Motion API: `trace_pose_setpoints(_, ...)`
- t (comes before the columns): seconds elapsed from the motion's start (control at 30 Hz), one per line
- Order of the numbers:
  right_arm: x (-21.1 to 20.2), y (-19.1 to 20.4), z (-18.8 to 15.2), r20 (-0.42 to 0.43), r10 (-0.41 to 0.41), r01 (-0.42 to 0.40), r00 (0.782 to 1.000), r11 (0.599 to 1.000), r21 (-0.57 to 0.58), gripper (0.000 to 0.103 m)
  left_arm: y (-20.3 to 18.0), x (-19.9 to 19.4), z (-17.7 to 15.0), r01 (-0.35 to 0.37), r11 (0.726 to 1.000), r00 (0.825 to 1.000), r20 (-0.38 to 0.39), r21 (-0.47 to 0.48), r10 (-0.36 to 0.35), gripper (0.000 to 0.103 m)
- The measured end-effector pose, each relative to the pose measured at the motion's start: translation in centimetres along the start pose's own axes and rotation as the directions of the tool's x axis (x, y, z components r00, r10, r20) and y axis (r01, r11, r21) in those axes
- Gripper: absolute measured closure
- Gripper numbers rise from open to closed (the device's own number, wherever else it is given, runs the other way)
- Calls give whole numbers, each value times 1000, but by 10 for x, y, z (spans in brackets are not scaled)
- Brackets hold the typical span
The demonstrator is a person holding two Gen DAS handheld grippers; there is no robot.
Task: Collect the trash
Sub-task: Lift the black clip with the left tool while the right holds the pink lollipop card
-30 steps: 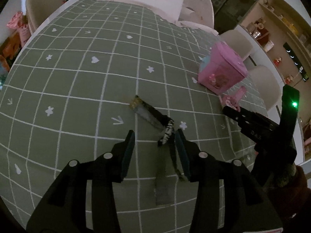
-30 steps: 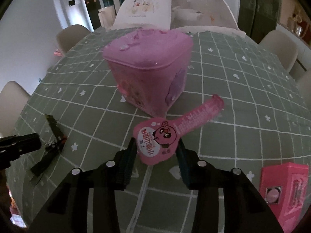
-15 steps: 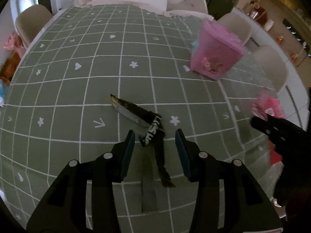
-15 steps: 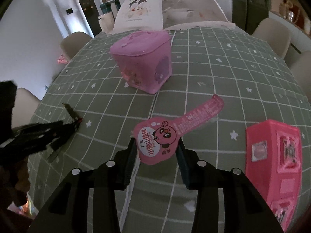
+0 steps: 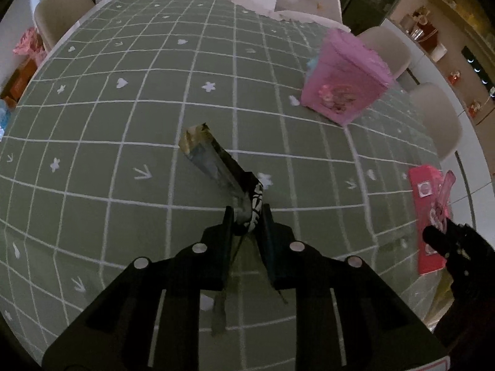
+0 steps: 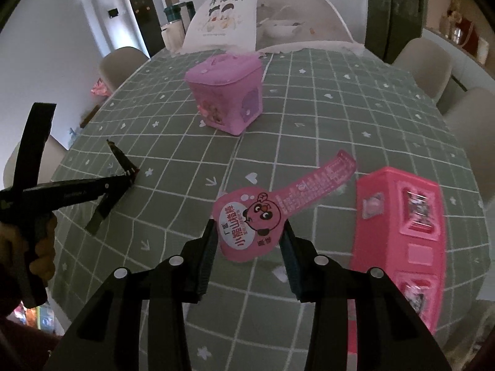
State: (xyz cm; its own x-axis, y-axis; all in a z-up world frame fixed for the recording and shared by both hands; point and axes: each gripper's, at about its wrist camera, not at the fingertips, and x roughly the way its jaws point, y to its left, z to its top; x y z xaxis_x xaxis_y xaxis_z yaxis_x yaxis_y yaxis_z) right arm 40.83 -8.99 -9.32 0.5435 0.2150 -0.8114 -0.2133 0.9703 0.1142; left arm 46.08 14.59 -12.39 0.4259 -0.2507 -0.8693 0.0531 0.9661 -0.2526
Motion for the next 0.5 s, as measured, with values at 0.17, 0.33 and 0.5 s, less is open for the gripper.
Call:
trace_pose_setpoints(0.17,-22,-15,-12,12,-17,16,1000,1000,15,65,-31,-16,-4,35,999,999,41,30,-36,86)
trace_pose_setpoints(0.33,-46,-31,-24,34,-34,33,999,999,13,65,-58,-23,-12,62,997,996,61,37,-64,86)
trace_pose_setpoints(0.5,-62,-40,-35,44,-26,25,999,1000,18,65,-78,-27,-27,77,996,996,47,42,-79,86)
